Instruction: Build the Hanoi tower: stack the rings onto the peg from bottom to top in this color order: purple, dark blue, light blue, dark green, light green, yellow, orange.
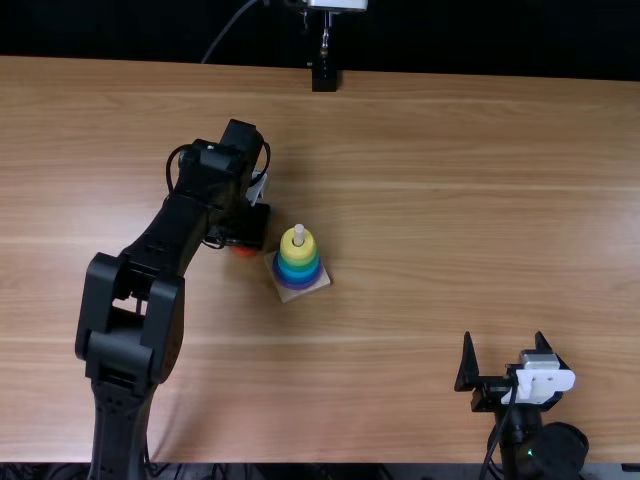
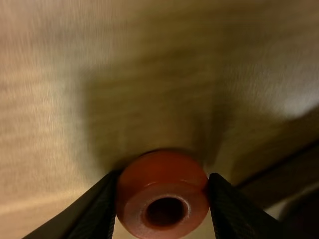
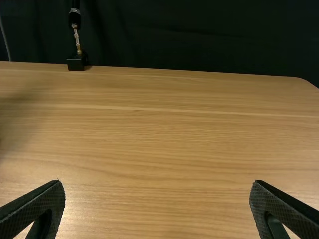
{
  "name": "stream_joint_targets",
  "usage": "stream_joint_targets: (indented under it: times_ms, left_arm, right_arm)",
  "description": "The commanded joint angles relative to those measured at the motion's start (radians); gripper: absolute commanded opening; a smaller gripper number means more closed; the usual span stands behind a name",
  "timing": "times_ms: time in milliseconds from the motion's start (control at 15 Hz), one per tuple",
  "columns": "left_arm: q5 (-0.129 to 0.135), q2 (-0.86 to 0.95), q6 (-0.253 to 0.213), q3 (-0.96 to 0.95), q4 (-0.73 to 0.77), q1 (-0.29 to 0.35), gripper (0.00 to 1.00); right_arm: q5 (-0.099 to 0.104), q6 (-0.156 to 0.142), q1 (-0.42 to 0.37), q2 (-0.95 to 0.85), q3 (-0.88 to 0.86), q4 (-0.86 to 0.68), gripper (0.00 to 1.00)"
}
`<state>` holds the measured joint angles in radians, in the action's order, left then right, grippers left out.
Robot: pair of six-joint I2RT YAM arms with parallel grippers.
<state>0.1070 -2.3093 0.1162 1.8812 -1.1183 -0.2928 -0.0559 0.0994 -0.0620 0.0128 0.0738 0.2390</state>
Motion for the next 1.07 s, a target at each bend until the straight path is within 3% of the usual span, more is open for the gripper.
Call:
stream_joint_targets:
  times_ms: [0,133,200,400,867,1000]
  left_arm:
    - [-0.02,0.068,-0.006,0.07,-0.038,0.015,0.0]
    - [-0.116,0.09,-0.008,0.176,-0.128,0.015,0.0]
    - [-0.151,0.091,-0.006,0.219,-0.157,0.012,0.0]
    - [-0.157,0.123,-0.004,0.299,-0.202,0.004,0.0]
    - [-0.14,0.142,0.011,0.536,-0.453,-0.048,0.0]
    - [-0.136,0.166,0.022,0.547,-0.453,-0.068,0.0]
  right_arm:
    - [-0.01,0.0,-0.013,-0.013,-0.058,0.079,1.0]
    - [-0.01,0.0,-0.012,-0.013,-0.058,0.079,1.0]
    - [-0.01,0.0,-0.012,-0.013,-0.058,0.079,1.0]
    - [-0.01,0.0,-0.012,-0.013,-0.058,0.079,1.0]
    - [-0.01,0.0,-0.013,-0.013,-0.058,0.079,1.0]
    - [-0.01,0.0,-0.013,-0.013,-0.058,0.079,1.0]
